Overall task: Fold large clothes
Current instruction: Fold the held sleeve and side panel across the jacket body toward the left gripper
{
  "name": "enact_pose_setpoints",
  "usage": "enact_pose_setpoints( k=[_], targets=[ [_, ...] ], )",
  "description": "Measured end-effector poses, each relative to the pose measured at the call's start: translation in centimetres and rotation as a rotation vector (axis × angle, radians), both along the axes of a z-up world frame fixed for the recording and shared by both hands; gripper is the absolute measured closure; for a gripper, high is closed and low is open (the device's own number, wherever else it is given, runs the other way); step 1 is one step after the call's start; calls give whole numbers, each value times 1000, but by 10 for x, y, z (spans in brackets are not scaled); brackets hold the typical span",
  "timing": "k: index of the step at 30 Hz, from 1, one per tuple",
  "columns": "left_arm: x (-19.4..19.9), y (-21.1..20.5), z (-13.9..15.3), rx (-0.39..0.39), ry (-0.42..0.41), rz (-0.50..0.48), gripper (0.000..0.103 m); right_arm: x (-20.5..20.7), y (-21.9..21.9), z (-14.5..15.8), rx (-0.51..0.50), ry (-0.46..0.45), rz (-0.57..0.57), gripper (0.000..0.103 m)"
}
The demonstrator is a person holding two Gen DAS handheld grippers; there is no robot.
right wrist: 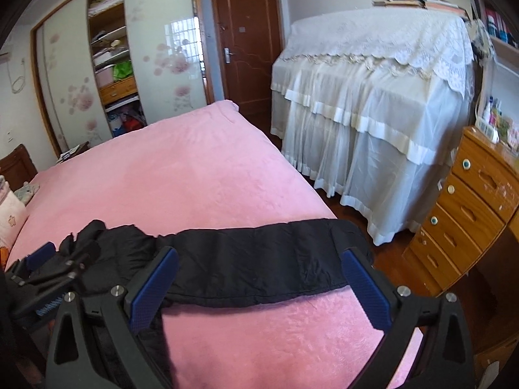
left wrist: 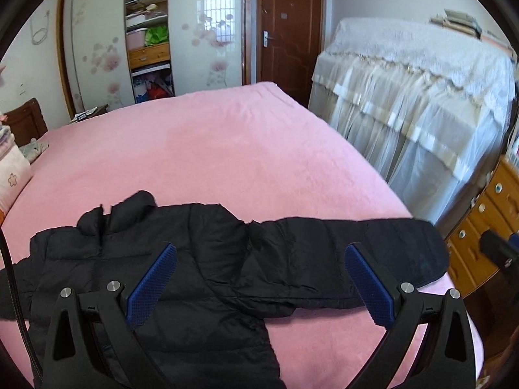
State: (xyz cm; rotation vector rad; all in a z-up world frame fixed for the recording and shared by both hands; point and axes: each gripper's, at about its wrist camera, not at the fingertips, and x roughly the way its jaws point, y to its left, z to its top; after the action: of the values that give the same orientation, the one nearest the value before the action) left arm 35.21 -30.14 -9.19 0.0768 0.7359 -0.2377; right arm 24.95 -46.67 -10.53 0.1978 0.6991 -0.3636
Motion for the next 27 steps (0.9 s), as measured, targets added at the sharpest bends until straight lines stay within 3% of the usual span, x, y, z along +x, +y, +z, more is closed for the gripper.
enact_pose_setpoints(
  k=[12,19,27],
  targets=[
    [36,-45,-62,60,97,-7,1,20,-73,-73,135,100,-131,2],
    [49,-56,-94,65,163,5,1,14,-111,-129,295,160,-202,2],
    [57,-66,-123,61,243,24,1,19,-141,-176,478,161,-258,9]
  ],
)
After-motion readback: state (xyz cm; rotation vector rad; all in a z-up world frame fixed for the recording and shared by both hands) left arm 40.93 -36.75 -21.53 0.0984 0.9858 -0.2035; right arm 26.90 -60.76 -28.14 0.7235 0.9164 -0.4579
